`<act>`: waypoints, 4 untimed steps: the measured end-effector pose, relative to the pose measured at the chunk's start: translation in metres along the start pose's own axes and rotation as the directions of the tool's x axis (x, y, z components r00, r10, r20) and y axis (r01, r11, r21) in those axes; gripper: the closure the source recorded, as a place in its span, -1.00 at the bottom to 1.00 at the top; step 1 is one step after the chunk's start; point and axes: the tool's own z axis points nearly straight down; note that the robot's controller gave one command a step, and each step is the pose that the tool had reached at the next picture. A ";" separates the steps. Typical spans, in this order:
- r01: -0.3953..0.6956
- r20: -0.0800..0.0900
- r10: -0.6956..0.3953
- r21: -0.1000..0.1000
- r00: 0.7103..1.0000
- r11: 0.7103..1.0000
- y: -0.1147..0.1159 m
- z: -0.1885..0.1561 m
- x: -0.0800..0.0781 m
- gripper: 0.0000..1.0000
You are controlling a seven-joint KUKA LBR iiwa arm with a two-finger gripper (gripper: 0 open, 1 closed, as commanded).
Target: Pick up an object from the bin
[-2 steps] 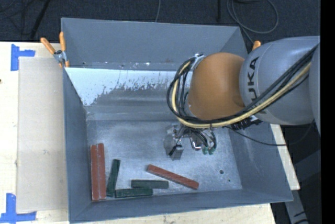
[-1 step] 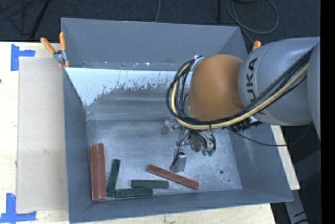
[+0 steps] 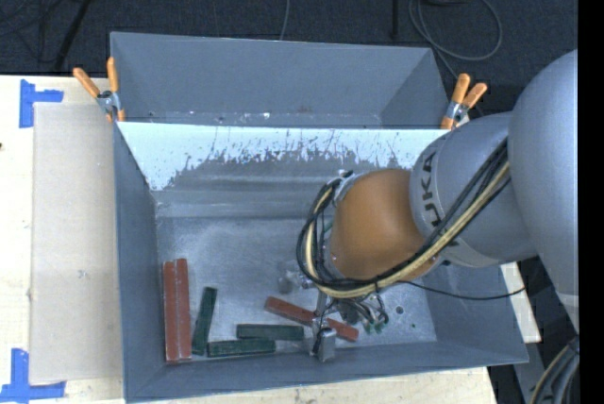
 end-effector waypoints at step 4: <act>0.171 0.002 -0.171 0.002 0.985 0.985 -0.030 -0.164 -0.021 1.00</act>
Offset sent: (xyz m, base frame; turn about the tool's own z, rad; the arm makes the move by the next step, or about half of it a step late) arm 0.0308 -0.0370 0.0838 0.0056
